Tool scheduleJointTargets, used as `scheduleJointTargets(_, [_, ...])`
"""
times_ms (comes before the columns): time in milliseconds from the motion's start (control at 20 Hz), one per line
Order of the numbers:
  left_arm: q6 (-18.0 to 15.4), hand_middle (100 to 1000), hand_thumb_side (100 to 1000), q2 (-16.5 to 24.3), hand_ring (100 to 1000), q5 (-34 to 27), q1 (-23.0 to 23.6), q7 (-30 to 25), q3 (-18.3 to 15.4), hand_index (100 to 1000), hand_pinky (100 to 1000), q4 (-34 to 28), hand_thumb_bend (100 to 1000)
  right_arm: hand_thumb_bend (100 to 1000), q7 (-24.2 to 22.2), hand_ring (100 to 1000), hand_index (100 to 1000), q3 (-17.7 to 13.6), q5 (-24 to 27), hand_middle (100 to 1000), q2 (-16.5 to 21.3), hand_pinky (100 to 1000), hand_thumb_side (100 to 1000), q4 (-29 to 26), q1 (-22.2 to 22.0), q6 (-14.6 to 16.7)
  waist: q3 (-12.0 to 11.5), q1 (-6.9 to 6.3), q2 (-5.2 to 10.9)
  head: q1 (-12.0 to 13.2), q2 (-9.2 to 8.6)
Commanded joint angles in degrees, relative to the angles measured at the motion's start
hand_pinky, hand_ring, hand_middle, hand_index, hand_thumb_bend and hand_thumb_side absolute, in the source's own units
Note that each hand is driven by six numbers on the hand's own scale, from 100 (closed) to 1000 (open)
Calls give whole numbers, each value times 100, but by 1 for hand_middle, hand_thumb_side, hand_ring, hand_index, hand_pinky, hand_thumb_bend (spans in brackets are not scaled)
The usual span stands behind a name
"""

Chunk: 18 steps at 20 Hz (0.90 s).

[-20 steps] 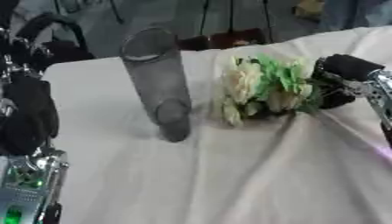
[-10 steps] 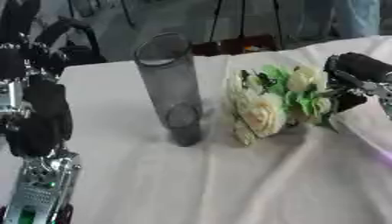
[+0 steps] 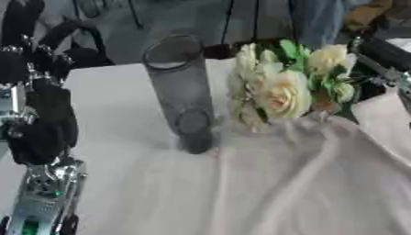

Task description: Arrange flowers into the vase.

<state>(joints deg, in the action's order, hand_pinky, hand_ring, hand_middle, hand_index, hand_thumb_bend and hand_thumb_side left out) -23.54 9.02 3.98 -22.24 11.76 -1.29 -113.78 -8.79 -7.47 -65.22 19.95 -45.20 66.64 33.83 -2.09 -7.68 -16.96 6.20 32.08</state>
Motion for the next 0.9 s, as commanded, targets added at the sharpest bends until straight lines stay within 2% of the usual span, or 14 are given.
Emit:
scheduleJointTargets(50, [4,935,1000,66,830,-17,-64,-4,-32,1000,656,-81,100,658,5,100,100,-134,332,100,-133,100,560,-425,259,-220,-20,55,163,-8,-88])
scheduleJointTargets(250, [9,935,1000,68,831,-20,-53,-10,-27,1000,656,-81,100,637,-73,100,100,-132,668,100,-250,100,592,-706,348,-542,-28,74,187,-59,-86])
scheduleJointTargets(400, [14,935,1000,63,831,-27,-50,-11,-26,1000,656,-81,100,631,-42,100,100,-261,892,100,-399,100,600,-807,431,-760,-28,83,199,-99,-80])
scheduleJointTargets(600, [18,935,1000,57,831,-37,-42,-22,-14,1000,657,-81,100,579,-16,100,100,-496,1248,100,-698,100,616,-827,590,-1116,-39,96,228,-136,-48])
scheduleJointTargets(700, [19,935,1000,59,831,-40,-40,-28,-13,1000,657,-81,100,579,-53,100,100,-487,1430,100,-748,100,616,-877,626,-1298,-41,99,233,-137,-39])
scheduleJointTargets(750, [19,935,1000,56,831,-43,-41,-29,-11,1000,657,-81,100,534,-74,100,100,-476,1517,100,-765,100,606,-907,641,-1385,-50,97,236,-129,-33])
scheduleJointTargets(900, [21,935,1000,52,831,-50,-37,-34,-8,1000,657,-81,100,534,3,100,100,-614,1749,100,-968,100,606,-923,708,-1617,-57,99,247,-90,-14])
